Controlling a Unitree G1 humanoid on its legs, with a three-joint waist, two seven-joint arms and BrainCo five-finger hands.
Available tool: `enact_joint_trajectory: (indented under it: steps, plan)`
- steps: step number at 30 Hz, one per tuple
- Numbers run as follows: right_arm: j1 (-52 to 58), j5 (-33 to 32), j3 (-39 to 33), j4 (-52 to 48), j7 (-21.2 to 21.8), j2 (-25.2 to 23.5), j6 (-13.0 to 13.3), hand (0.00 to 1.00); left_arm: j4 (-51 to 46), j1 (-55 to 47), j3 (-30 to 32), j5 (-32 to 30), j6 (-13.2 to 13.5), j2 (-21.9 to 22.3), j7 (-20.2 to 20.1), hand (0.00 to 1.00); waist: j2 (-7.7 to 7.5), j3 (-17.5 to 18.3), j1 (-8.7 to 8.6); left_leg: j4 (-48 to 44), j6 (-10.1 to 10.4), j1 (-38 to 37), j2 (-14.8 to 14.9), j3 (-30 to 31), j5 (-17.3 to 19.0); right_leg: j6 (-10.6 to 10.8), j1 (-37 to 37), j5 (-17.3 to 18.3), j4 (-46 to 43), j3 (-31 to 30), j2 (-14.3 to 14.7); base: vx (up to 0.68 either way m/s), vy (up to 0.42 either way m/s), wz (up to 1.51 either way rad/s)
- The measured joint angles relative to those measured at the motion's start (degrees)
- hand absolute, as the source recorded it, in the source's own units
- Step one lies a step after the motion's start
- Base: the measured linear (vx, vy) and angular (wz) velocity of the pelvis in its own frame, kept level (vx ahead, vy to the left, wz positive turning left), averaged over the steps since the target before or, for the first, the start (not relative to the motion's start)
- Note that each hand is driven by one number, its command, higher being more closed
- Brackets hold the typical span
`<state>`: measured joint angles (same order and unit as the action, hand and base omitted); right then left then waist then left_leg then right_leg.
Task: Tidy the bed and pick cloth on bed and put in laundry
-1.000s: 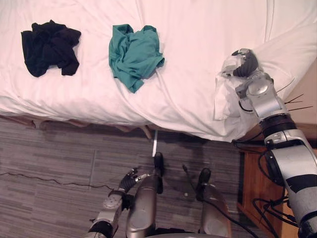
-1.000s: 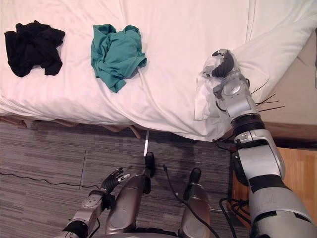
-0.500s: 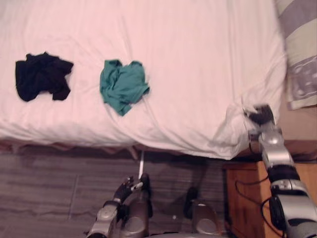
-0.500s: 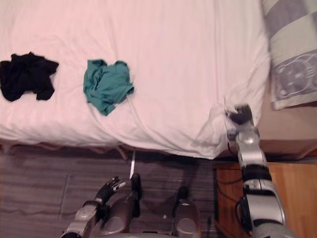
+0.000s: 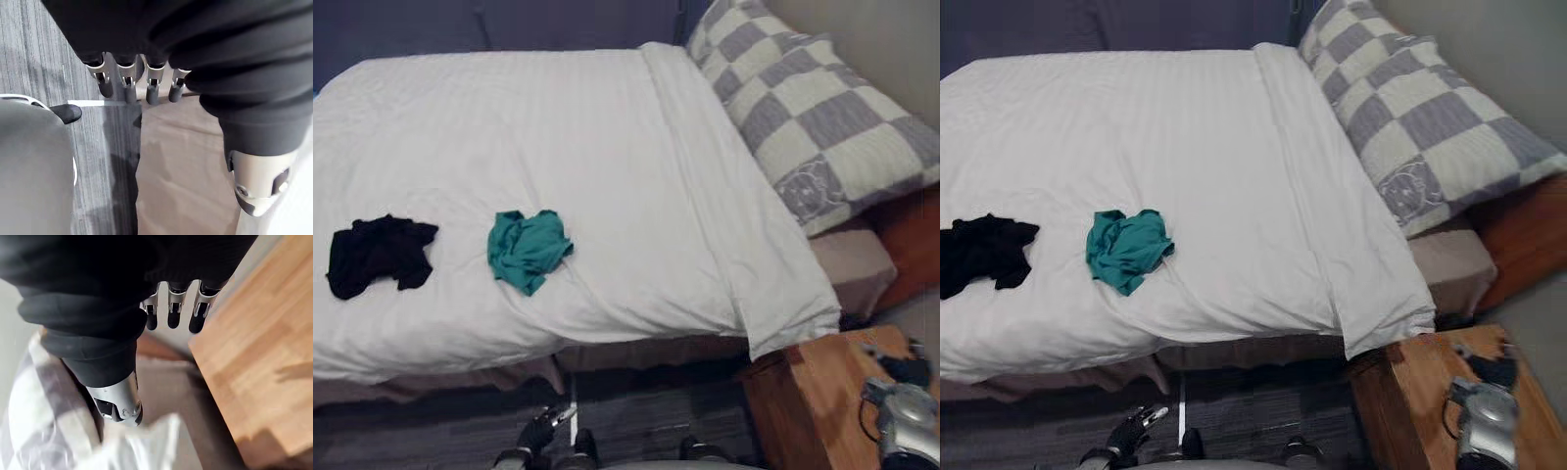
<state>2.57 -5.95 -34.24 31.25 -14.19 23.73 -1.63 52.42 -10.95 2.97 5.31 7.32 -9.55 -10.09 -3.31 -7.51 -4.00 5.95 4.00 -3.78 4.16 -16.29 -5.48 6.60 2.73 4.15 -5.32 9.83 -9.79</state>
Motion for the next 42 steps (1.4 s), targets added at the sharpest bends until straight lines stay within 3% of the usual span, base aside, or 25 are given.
enact_joint_trajectory:
  steps: [6, 9, 11, 13, 16, 18, 20, 23, 26, 28, 32, 35, 37, 38, 41, 42]
  plan:
    - [-0.3, 2.1, -0.7, -12.6, -3.1, 4.7, 0.2, 1.0, -0.1, -1.1, 0.1, 0.0, -0.5, -0.2, 0.2, 0.0, 0.45, 0.6, -0.52, 0.0, -0.3, 0.9, 0.0, -0.6, 0.5, 0.2, -0.1, -0.5, 1.4, -0.5, 0.1, -0.06, 0.028, -0.04]
    - [-6.1, 2.2, 4.5, -15.1, -2.2, 7.0, 0.1, 1.0, -0.1, -1.5, -0.1, 0.0, -0.8, -0.9, 0.4, 0.0, 0.39, 0.6, -0.25, 0.0, -0.4, 2.5, -0.3, 0.2, 0.5, 0.2, -1.1, -0.5, 1.6, -0.1, 0.0, -0.02, 0.019, 0.17]
    - [-14.0, 2.0, 9.9, -14.1, -1.7, 9.3, -1.2, 1.0, -0.1, -1.2, -0.2, 0.1, -0.8, -1.0, 0.5, 0.0, 0.76, 0.0, -0.2, -0.1, -1.3, 5.6, -0.1, 1.1, -0.6, -1.0, -3.8, -1.5, 1.2, 0.1, 0.1, -0.03, 0.015, 0.24]
    - [-23.7, 1.4, 15.2, -10.7, -0.9, 12.7, -1.8, 1.0, -0.2, 0.5, -0.8, 0.3, -0.8, -1.2, 0.9, 0.0, 1.68, -2.6, -0.02, -0.5, -1.9, 8.2, -0.1, 2.1, -1.6, -1.8, -6.1, -2.5, 0.4, 0.8, 0.1, -0.04, 0.026, 0.33]
    - [-41.9, -3.3, 19.8, -2.1, -0.8, 18.3, -3.1, 1.0, -0.5, 6.9, -1.5, 1.4, -0.4, -1.7, 2.6, 0.0, 2.85, -11.0, 2.35, -7.4, -2.6, 15.7, 0.2, 4.0, -2.1, -1.0, -11.1, -3.5, -2.8, 1.8, -0.3, -0.1, 0.026, 0.43]
    - [-49.6, -5.9, 21.7, 1.7, -2.1, 19.2, -3.0, 1.0, -2.5, 10.1, -3.0, 2.5, -0.1, -1.7, 4.1, 0.0, 5.11, -15.8, 4.17, -11.7, -3.1, 20.2, 0.9, 5.5, -1.8, -1.2, -14.2, -3.0, -6.2, 3.1, -0.6, -0.1, -0.015, 0.4]
    - [-50.0, -8.0, 21.8, 1.8, -2.8, 18.4, -2.7, 1.0, -3.2, 11.1, -3.4, 3.1, -0.1, -1.2, 5.2, 0.0, 5.98, -17.1, 5.28, -13.2, -3.2, 22.5, 0.9, 5.5, -1.7, -1.1, -17.0, -1.2, -9.9, 3.3, -1.4, -0.05, -0.024, 0.24]
    - [-49.7, -10.4, 23.1, 1.8, -4.7, 14.8, -2.7, 1.0, -3.7, 12.6, -3.4, 3.1, -0.1, 0.0, 6.7, 0.0, 6.32, -19.0, 5.07, -19.9, -3.8, 28.3, 0.5, 5.4, 1.2, -1.0, -24.1, 3.4, -20.1, 3.0, -3.9, -0.06, -0.026, 0.16]
    - [-46.8, -12.2, 23.6, 1.8, -4.8, 13.4, -2.7, 1.0, -5.4, 15.1, -3.3, 5.0, 1.1, 0.6, 6.6, 0.0, 6.6, -21.0, 4.77, -30.4, -3.7, 34.9, 1.0, 5.4, 6.5, -0.8, -30.5, 8.4, -30.7, 1.8, -6.1, -0.12, -0.055, 0.11]
    - [-42.5, -13.2, 22.7, -0.5, -4.9, 11.8, -0.1, 1.0, -6.6, 16.5, -3.2, 6.9, 2.2, 1.4, 6.5, 0.0, 6.45, -22.0, 4.72, -38.6, -4.1, 38.6, 1.3, 5.5, 10.6, -0.7, -34.1, 12.8, -38.9, 0.3, -7.6, -0.11, -0.092, 0.09]
    - [-36.0, -13.7, 18.8, -3.1, -4.4, 5.8, 3.4, 1.0, -6.9, 16.5, -2.7, 7.5, 2.6, 2.1, 6.5, 0.0, 5.64, -22.2, 4.79, -44.7, -4.2, 37.7, 2.0, 5.6, 13.3, -1.0, -33.0, 16.3, -44.6, -0.5, -8.4, -0.04, -0.099, -0.02]
    - [-27.2, -13.7, 15.7, -3.6, -4.2, -2.4, 6.5, 1.0, -6.8, 14.5, -2.6, 7.2, 4.0, 2.4, 6.5, 0.0, 3.82, -21.7, 4.86, -42.6, -3.9, 31.8, 2.1, 5.3, 13.4, -1.1, -27.2, 16.8, -42.7, 0.1, -8.5, -0.01, -0.094, -0.06]
    - [-18.7, -13.6, 15.8, -2.6, -3.5, -7.6, 6.8, 1.0, -6.9, 12.7, -2.5, 5.8, 4.8, 2.3, 6.6, 0.0, 2.23, -20.4, 4.91, -39.1, -3.4, 27.3, 1.8, 4.8, 13.0, -1.0, -23.0, 16.6, -40.0, 0.9, -8.5, 0.03, -0.099, -0.03]
    - [-10.4, -13.6, 16.0, 0.8, -2.8, -12.7, 6.5, 0.0, -6.9, 10.9, -2.5, 5.1, 4.9, 2.3, 6.7, 0.0, 1.19, -17.8, 4.89, -35.0, -2.5, 24.2, 1.9, 3.8, 12.4, -0.8, -20.0, 15.9, -36.6, 1.9, -8.3, 0.1, -0.137, 0.1]
    - [2.3, -13.0, 16.2, 6.9, -1.7, -19.2, 5.2, 0.0, -6.6, 8.2, -2.3, 4.0, 4.4, 4.1, 6.7, 0.0, 1.66, -12.5, 4.28, -27.1, -1.8, 20.1, 2.9, -0.6, 11.1, -0.3, -16.0, 14.0, -29.3, 4.5, -8.0, 0.15, -0.109, 0.23]
    - [6.9, -12.8, 16.0, 9.5, -0.4, -20.8, 4.4, 0.0, -5.4, 8.1, -2.0, 3.8, 4.1, 5.8, 6.7, 0.0, 2.4, -10.2, 3.85, -22.2, -1.8, 17.7, 3.0, -2.7, 8.6, 0.3, -14.0, 11.9, -25.0, 5.1, -7.2, 0.15, -0.041, 0.02]
